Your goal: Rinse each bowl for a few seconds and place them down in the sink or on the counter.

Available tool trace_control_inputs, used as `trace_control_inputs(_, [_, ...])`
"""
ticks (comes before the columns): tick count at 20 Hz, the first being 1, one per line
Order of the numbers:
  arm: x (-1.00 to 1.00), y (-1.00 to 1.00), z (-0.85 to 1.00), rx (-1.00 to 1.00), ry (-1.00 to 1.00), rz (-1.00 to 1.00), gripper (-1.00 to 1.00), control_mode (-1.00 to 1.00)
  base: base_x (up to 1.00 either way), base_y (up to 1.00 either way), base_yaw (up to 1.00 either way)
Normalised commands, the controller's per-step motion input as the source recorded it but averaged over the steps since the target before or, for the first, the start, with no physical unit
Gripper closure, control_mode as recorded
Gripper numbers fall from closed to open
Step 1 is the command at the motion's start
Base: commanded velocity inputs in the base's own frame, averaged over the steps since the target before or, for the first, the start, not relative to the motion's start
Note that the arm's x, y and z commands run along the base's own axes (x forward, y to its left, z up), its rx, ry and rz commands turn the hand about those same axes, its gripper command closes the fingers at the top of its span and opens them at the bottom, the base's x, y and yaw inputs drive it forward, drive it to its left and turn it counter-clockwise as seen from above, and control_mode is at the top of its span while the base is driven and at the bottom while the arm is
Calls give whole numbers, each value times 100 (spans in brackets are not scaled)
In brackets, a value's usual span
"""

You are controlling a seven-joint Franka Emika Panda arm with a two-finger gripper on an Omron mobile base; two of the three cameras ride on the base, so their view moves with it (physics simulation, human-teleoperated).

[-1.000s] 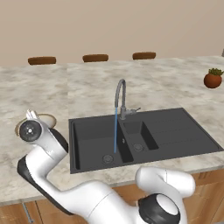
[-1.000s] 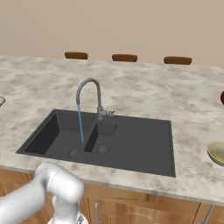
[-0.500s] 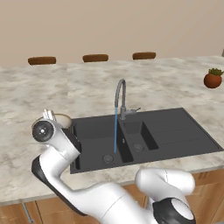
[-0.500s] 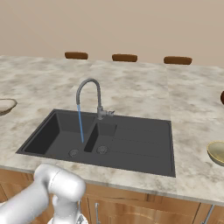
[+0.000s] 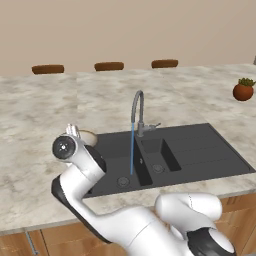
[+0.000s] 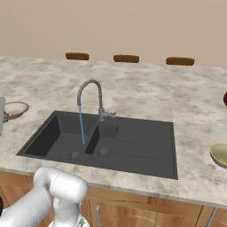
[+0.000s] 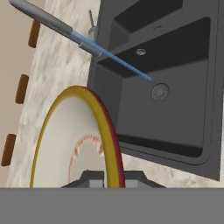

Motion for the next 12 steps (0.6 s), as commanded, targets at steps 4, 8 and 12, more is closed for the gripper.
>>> trace_control_inputs(4, [0,-42,-5,2,0,-5,100,-100,0,0,0])
trace_control_inputs(8, [0,-38,-4,2,0,-4,100,-100,0,0,0])
trace_control_inputs(12, [1,-30,-5,1,0,-4,100,-100,0,0,0])
